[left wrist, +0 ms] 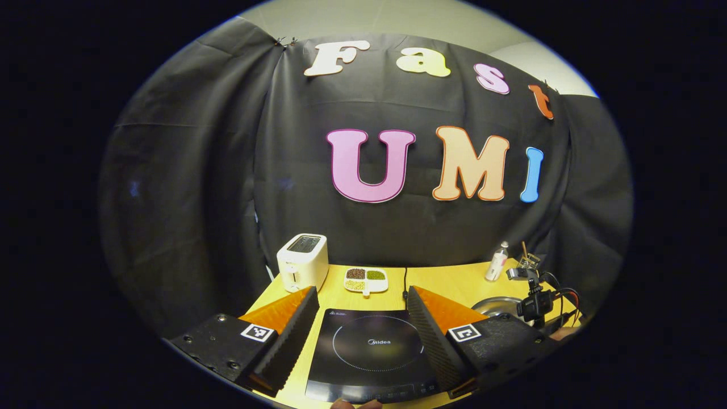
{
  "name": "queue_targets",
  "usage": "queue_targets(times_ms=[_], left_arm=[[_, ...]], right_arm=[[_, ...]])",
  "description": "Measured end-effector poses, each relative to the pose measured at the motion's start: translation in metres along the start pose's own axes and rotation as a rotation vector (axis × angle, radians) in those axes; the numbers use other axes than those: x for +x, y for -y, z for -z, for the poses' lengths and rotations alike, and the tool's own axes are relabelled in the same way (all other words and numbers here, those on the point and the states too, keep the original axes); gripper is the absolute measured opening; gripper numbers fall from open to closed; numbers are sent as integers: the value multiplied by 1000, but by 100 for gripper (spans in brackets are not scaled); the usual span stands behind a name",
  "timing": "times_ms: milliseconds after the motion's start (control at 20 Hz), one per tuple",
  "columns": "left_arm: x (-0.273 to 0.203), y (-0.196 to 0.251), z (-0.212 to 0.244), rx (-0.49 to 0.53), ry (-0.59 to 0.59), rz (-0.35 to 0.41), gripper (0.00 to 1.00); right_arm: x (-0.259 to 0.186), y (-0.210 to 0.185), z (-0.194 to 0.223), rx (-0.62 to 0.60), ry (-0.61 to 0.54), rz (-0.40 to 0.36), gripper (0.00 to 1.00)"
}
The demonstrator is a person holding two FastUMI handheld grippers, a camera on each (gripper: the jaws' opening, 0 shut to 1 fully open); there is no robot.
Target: First push the handle of the pot to place it horizontally, then grasp the pot with both hands and set it on the induction cooktop.
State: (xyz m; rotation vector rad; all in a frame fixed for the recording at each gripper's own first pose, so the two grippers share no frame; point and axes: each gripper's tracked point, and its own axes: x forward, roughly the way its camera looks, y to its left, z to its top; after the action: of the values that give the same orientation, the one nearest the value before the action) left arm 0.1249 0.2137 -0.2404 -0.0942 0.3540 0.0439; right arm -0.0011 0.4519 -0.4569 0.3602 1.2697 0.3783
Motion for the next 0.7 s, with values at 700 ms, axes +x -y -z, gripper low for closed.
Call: queue_targets(times_ms=[700], left_arm=[[7,90,32,-11,-122,166,95]], right_arm=[[-57,111,-58,76,180,108,3]])
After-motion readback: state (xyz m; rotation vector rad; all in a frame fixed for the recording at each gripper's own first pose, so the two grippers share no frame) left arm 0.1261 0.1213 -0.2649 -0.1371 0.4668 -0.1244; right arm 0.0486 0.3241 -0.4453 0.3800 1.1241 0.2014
